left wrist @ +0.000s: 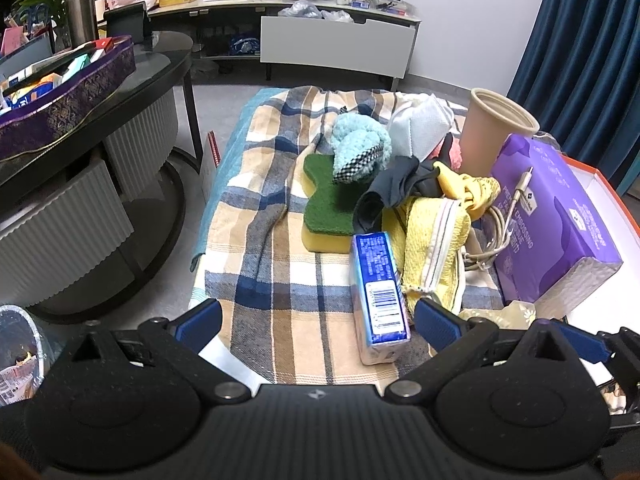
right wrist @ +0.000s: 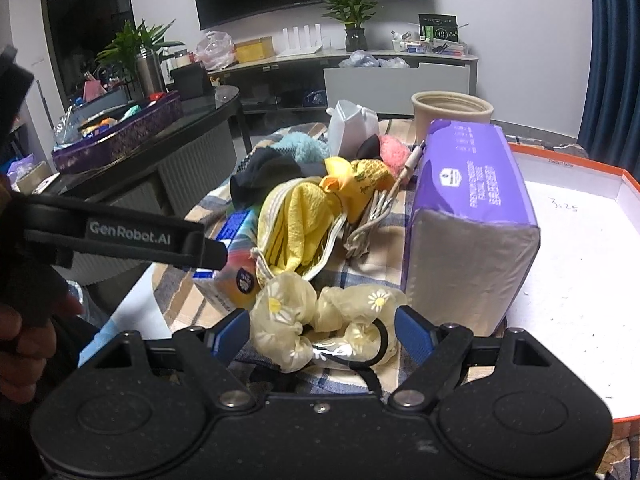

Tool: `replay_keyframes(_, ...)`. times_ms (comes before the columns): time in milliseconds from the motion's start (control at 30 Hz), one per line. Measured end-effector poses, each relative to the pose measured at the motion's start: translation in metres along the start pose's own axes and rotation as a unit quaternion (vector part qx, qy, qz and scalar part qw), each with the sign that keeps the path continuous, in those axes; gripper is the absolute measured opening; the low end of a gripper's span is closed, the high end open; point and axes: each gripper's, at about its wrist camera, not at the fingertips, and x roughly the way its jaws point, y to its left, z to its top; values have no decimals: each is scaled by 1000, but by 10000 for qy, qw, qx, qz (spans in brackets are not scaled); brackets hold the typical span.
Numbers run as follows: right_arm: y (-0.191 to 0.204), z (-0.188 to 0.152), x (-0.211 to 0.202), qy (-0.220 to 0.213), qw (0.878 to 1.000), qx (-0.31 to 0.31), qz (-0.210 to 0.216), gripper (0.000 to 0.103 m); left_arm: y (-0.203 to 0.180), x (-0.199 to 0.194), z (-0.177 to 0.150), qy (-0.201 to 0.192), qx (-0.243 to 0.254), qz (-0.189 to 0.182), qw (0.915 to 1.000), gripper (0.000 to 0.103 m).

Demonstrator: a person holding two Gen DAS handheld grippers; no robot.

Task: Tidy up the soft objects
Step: 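Grasp the cream daisy-print bag with the right tool while the left tool approaches the tissue pack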

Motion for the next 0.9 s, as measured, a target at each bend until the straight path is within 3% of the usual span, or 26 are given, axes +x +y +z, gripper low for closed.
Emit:
replay_keyframes(167,1,-1,13,26,9999,48,108,93,-2,1,0,-86,5,-11,10000,103)
replay_keyframes(233,2,-2,19,119,9999,-32,108,88,-3,2,-1,-46,46,27,10000,103)
replay_keyframes(300,2,-3,23,173,9998,-27,127,68,-2,2,-1,94,74,64,9999,103)
replay_keyframes(333,0,-3,22,195,9997,10,163,64,-2,3,-1,119,75,62,9999,103)
replay_keyframes(400,-5,-2,21,97,9996,89,246,47,-2,3,-2,143,81,81,9998,103)
replay_keyframes(500,-10,0,16,20,9994,183,304,33,-3,6,-2,126,79,43,9999,103)
replay_keyframes(667,-9,2,11,-88,9990,171,398,25,-3,9,-2,137,49,25,9999,103)
replay_keyframes(900,-9,6,-1,-337,9988,89,347,22,-3,10,-2,52,60,41,10000,103)
